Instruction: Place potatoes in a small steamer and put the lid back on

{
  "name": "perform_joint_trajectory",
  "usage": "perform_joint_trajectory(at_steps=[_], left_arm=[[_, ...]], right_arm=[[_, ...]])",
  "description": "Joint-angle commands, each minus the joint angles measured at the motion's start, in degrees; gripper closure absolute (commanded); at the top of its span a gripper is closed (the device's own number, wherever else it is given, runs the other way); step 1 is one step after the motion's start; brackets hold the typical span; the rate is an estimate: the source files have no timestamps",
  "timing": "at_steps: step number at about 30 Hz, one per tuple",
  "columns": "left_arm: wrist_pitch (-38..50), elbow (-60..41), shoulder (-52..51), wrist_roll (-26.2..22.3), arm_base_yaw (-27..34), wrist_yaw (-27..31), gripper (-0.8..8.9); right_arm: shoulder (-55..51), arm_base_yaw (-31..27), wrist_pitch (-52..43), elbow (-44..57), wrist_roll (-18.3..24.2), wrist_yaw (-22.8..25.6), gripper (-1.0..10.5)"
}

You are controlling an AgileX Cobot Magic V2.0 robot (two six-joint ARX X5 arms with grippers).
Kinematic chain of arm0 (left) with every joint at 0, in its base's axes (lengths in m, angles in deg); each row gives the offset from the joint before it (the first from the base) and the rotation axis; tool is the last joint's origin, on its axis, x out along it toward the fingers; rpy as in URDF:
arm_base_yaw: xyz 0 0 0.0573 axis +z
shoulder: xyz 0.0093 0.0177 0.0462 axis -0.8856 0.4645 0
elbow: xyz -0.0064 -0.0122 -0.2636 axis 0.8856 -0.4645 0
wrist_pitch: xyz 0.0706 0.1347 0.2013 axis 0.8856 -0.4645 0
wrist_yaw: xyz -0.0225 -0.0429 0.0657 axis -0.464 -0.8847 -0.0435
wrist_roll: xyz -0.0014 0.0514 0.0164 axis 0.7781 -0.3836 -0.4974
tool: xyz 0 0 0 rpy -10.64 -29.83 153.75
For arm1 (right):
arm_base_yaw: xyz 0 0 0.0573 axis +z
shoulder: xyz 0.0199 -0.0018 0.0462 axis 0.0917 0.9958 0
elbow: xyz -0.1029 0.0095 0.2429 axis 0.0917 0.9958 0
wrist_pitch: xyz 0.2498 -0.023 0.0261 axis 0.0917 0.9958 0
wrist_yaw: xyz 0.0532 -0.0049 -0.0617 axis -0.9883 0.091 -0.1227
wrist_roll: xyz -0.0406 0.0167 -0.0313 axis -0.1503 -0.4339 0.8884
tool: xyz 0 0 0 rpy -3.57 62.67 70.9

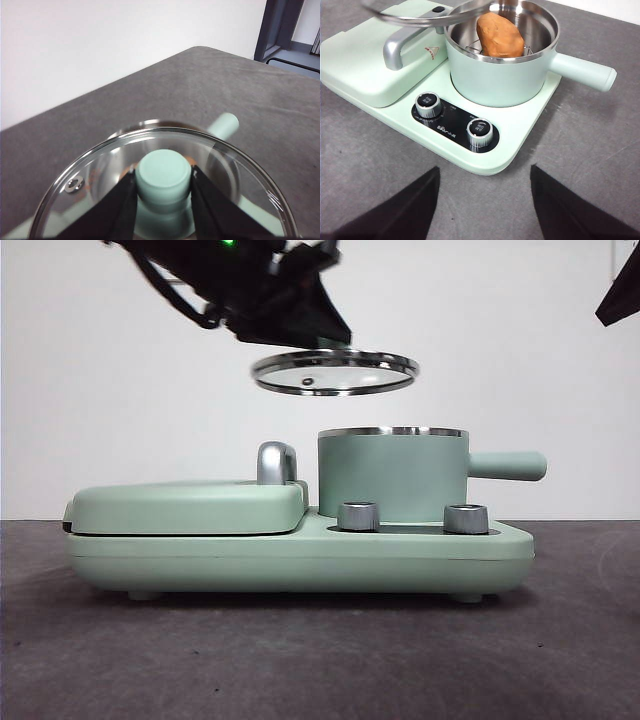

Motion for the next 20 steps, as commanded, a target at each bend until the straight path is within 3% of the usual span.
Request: perform_joint_trajectory(at_steps=[1, 10, 20], left_arm=[[1.97, 5.46, 3.67, -1.27, -0.66, -0.24, 8.04], [2.08, 14.84, 13.29, -1.84, -0.81, -1.49, 8.04], [4.13, 16.06, 18.53, -2.51, -1.46, -2.84, 8.04]], right_arm=[[0.17, 0.28, -0.39, -0.09, -0.39, 0.07, 6.7], [0.17, 0.28, -0.39, -0.09, -0.39, 0.46, 6.7], [0.2, 0.28, -0.39, -0.09, -0.39, 0.48, 6.7]])
